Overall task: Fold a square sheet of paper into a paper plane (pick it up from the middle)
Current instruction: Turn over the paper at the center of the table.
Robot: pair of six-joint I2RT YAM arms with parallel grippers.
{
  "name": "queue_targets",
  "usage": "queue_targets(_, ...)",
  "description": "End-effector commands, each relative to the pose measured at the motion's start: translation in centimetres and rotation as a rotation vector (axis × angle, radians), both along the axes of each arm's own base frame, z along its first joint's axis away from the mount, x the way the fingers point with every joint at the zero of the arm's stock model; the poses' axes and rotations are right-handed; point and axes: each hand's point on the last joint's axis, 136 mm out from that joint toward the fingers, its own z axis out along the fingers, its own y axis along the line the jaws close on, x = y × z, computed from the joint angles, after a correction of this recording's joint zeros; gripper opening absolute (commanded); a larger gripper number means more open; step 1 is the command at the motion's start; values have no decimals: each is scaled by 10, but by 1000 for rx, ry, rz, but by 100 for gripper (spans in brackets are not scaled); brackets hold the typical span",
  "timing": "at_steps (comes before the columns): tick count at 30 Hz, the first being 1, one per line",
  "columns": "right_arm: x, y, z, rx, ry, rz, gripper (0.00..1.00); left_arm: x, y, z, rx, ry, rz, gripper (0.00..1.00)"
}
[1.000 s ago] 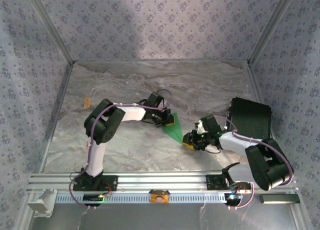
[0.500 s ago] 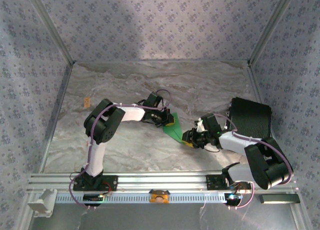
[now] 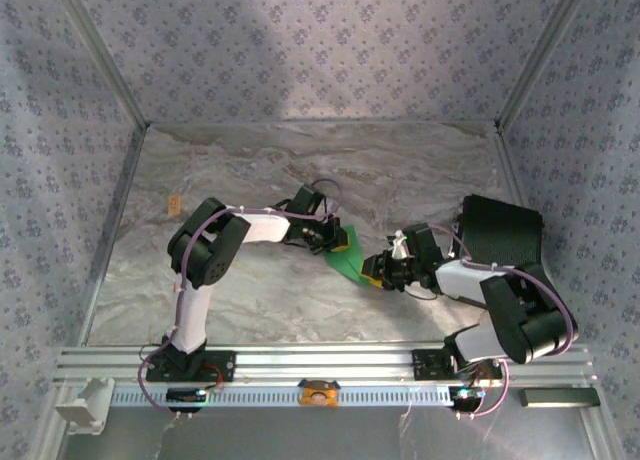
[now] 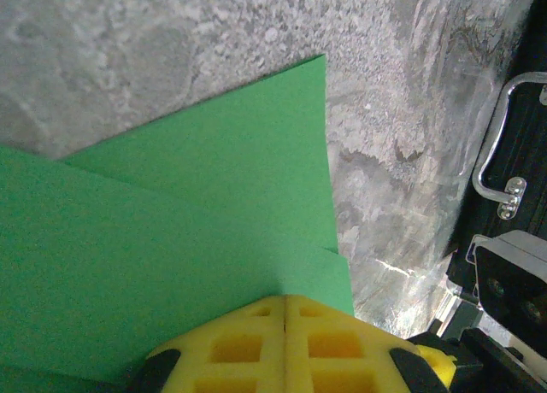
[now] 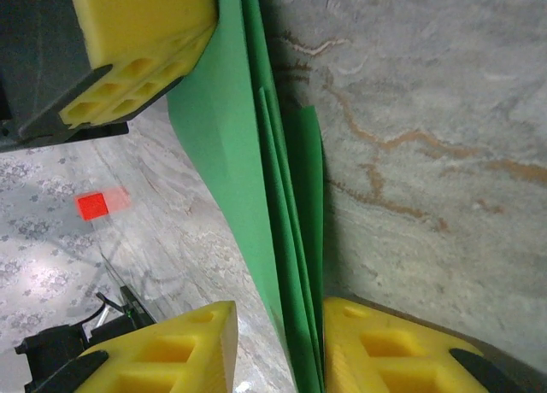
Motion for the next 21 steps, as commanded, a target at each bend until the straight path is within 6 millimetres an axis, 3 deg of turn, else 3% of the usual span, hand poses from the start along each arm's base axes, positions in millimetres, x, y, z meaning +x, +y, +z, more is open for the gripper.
queue_targets(1,6,4,4,35,-15,11,31,-9,12,-29,63,68,19,3)
queue_targets(13,9,3,1,37,-28,19,25,-7,12,-27,65,62,25,4)
queue_targets(21,7,3,2,43,-43,36,14,1,6,1,25,-11,36,15)
